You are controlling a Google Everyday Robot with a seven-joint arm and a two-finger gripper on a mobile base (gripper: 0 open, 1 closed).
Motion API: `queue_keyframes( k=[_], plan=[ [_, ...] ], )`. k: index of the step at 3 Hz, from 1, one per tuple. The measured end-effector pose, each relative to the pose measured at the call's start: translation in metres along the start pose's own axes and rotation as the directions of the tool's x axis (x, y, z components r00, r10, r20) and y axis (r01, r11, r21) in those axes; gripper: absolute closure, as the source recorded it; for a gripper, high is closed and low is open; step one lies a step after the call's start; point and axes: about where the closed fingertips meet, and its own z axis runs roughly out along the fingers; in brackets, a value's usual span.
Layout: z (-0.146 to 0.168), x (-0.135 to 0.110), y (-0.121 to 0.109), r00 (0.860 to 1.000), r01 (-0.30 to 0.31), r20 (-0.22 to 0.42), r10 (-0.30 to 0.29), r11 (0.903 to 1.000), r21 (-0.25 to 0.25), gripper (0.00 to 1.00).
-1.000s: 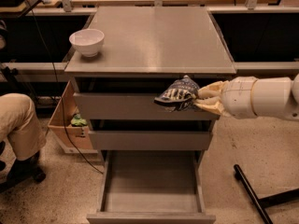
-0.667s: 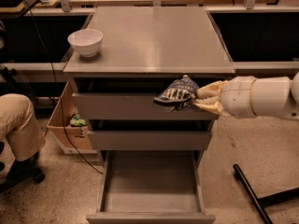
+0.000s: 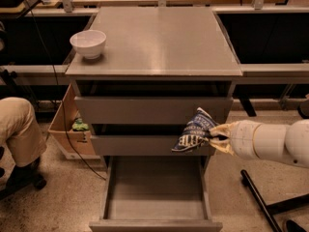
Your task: Place blue chip bag into bottom drawer
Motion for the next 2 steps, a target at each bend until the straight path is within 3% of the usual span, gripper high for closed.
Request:
queue_keyframes(
  k=[1, 2],
  plan=[
    [0.018, 0.055, 0.057, 0.994, 0.088, -0.066, -0.091, 0.9946, -0.054, 1.00],
    [0.038, 0.100, 0.113, 0.984, 0.132, -0.106, -0.146, 0.9827, -0.129, 1.00]
  ],
)
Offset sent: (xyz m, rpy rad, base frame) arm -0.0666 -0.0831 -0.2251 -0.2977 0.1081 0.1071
